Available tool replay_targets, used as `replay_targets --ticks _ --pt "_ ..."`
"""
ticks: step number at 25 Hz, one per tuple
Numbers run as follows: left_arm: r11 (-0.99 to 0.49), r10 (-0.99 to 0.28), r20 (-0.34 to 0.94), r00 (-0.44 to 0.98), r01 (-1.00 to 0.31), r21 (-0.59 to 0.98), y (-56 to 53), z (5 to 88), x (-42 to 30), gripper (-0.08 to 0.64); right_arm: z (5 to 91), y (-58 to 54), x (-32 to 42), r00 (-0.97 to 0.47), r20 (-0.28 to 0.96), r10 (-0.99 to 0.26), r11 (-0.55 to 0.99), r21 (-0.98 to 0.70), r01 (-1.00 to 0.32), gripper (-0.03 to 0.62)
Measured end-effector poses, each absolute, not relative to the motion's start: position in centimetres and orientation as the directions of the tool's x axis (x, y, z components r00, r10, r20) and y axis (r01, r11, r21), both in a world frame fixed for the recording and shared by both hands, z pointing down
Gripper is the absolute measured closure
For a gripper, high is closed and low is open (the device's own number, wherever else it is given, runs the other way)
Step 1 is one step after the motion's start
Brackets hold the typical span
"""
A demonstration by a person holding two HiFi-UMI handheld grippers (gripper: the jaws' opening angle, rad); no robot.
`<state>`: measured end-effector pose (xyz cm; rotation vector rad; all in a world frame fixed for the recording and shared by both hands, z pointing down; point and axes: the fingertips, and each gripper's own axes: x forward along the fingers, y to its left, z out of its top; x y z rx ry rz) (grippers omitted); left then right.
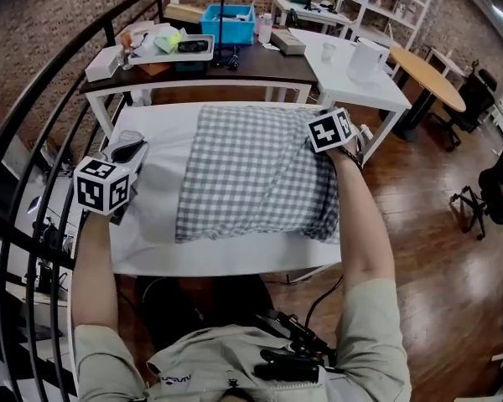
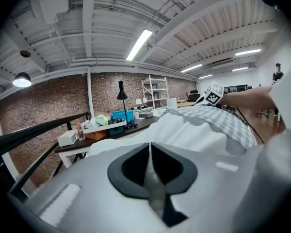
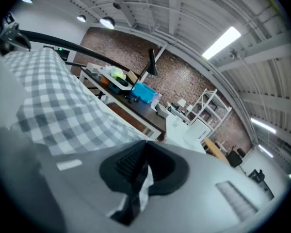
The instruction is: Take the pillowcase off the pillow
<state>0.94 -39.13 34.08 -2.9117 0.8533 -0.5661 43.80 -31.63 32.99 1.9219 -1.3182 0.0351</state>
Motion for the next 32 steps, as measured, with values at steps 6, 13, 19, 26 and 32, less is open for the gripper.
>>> replay_targets --ticks 6,13,19,26,32 --pt "-0.809 -0.573 0.258 0.778 -0.486 -0.331 -34.1 31.2 0.6 0.502 30.2 -25.6 38.0 0.359 0.315 -0.879 -0.186 0.467 -0.865 0.502" --pt "-0.866 -0.479 0.29 0.828 -0.39 -0.314 -26.3 34.8 0.1 0.408 31.4 -17.1 25.8 0.169 0.216 -0.962 -0.084 0.354 -0.931 0.474" --pt "-0.89 -0.442 0.379 0.813 -0.345 -0.298 -25.6 39.0 1.2 0.337 35.8 -13.8 20.4 0.126 0.247 -0.961 -0.033 0.349 -0.937 0.448" --pt "-0.834 -0.537 0.335 0.774 -0.426 -0.35 -26.5 38.6 1.0 0.538 39.2 -14.6 21.3 0.264 0.282 -0.922 -0.082 0.526 -0.847 0.564" --pt "-0.771 -0.614 0.202 0.763 -0.526 -0.359 -28.6 32.1 -1.8 0.545 35.7 -12.4 26.2 0.439 0.177 -0.881 -0.238 0.636 -0.734 0.588"
